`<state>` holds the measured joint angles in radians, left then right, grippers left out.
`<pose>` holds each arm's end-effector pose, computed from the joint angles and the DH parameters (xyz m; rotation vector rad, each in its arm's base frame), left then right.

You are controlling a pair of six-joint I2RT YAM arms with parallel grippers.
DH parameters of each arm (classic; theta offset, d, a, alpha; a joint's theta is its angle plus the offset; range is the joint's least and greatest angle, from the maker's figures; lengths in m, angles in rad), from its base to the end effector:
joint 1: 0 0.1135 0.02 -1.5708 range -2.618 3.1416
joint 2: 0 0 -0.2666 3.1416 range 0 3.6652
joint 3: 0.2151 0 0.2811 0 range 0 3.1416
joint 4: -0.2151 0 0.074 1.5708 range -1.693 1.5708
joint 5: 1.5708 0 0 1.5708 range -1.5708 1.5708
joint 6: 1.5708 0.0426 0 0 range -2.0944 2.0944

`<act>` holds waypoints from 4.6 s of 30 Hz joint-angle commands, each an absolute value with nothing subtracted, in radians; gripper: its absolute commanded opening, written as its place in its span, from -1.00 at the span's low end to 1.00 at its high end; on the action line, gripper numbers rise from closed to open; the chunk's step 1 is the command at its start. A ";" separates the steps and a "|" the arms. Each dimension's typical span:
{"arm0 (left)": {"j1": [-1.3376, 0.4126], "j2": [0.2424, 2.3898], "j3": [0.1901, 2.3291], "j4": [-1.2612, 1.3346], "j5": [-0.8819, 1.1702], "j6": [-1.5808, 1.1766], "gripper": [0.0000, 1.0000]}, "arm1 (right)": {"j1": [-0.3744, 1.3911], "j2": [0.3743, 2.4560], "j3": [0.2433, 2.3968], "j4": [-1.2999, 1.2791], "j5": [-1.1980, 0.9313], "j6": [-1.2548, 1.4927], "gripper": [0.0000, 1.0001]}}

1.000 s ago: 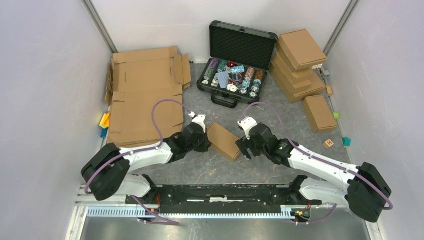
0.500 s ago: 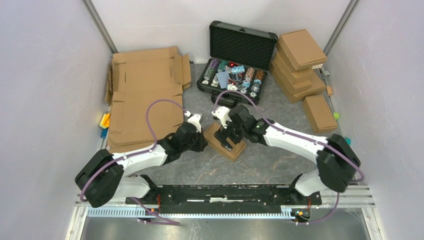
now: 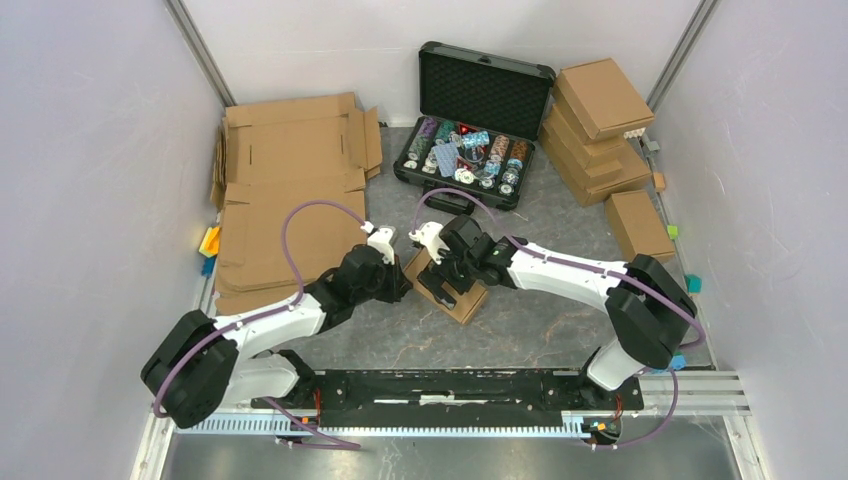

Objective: Fold the paper box

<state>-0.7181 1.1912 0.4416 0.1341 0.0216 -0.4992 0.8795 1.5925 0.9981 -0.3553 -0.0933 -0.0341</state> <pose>0.1939 -0.1706 0.1506 0.2613 2.2616 -0.6940 0.2230 0.2758 0.1813 -1.1709 2.2950 0.4488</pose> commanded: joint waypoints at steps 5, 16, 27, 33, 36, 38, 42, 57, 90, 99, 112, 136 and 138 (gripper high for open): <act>-0.705 1.255 0.461 0.189 0.106 -0.442 -0.80 | 0.889 1.571 0.983 -0.400 -0.082 0.044 0.96; -0.709 1.344 0.456 0.219 0.182 -0.521 -0.77 | 0.718 1.277 0.699 -0.236 -0.206 0.182 0.96; -0.676 1.229 0.480 0.184 0.187 -0.563 -0.18 | 0.643 0.900 0.466 -0.229 -0.058 0.470 0.96; -0.617 1.249 0.553 0.167 0.202 -0.542 0.26 | 0.644 0.691 0.321 -0.186 -0.009 0.834 0.96; -0.598 1.338 0.651 0.118 0.250 -0.489 0.35 | 0.644 0.634 0.275 -0.158 -0.006 0.921 0.96; -0.593 1.416 0.715 0.071 0.273 -0.454 0.34 | 0.644 0.628 0.258 -0.148 -0.015 0.950 0.96; -0.572 1.514 0.771 0.089 0.358 -0.456 0.30 | 0.645 0.656 0.208 -0.100 -0.080 1.023 0.96; -0.474 1.695 0.780 0.130 0.539 -0.512 -0.50 | 0.729 0.702 0.079 0.109 -0.047 1.240 0.96; -0.473 1.464 0.603 0.369 0.526 -0.553 0.47 | 0.791 0.644 0.114 0.094 0.283 1.375 0.07; -0.473 1.289 0.479 0.505 0.429 -0.599 0.63 | 0.574 0.524 0.349 -0.258 0.362 1.092 0.05; -0.493 1.286 0.464 0.580 0.476 -0.670 0.61 | -0.172 0.728 0.677 -0.465 -0.239 0.704 -0.02; -0.508 1.293 0.467 0.576 0.461 -0.664 0.61 | -0.617 0.742 0.665 -0.282 -0.024 0.825 -0.04; -0.509 1.289 0.465 0.576 0.459 -0.663 0.61 | -0.618 0.770 0.633 -0.198 -0.041 0.855 -0.06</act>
